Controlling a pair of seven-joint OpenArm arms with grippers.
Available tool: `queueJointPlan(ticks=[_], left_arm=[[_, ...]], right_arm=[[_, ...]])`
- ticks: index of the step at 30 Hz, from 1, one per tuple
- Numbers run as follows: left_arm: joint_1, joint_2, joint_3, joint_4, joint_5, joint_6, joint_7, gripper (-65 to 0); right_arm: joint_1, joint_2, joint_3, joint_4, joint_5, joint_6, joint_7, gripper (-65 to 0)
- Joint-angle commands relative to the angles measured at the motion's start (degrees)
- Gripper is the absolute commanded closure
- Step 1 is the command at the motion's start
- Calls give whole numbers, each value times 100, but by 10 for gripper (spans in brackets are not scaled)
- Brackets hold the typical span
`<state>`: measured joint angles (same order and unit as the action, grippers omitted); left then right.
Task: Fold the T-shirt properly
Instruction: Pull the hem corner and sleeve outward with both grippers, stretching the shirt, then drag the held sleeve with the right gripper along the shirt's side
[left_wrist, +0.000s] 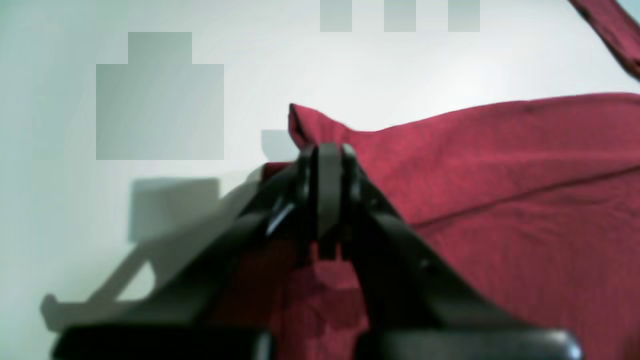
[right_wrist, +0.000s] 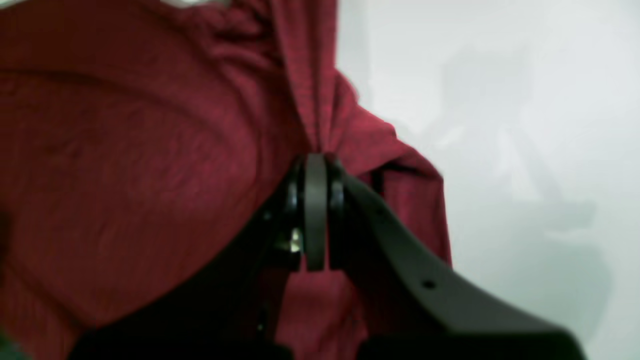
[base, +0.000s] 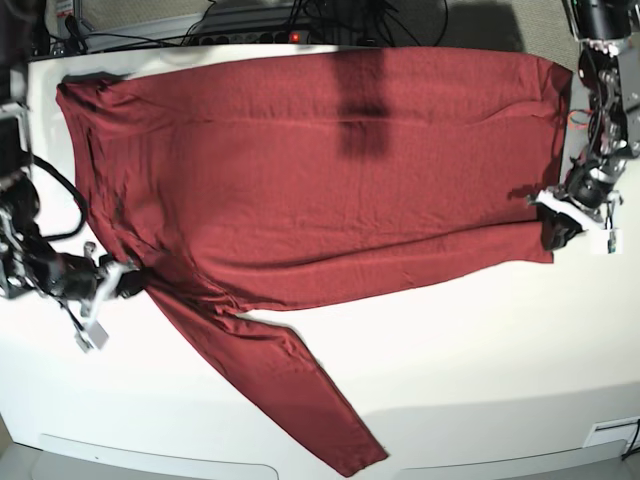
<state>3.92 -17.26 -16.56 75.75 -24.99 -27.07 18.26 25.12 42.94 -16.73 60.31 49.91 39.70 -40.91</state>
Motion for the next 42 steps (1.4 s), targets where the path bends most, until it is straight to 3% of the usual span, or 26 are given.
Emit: queueJointPlan(ticks=[1, 7, 12, 27, 36, 40, 42], left_arm=[[-17, -87, -28, 208, -81, -33, -133, 0], [490, -92, -35, 883, -61, -28, -109, 0], [811, -103, -35, 1156, -55, -31, 7, 0], [1182, -101, -590, 1158, -61, -37, 74, 0], [1226, -101, -590, 1158, -170, -61, 13, 0], [1224, -81, -588, 1158, -317, -61, 17, 0], [1224, -52, -586, 1158, -315, -61, 15, 0]], right_arm=[[4, 291, 63, 254, 184, 30, 87, 0], [-726, 1075, 66, 1093, 275, -46, 72, 0], [-1088, 1390, 374, 1346, 291, -280, -20, 0], [-2881, 1403, 2881, 1351, 525, -179, -116, 0], [-2920, 1196, 2951, 1349, 879, -66, 76, 0], [-2640, 872, 2583, 1327, 730, -72, 422, -265], [-2350, 713, 2253, 1327, 463, -155, 472, -304]])
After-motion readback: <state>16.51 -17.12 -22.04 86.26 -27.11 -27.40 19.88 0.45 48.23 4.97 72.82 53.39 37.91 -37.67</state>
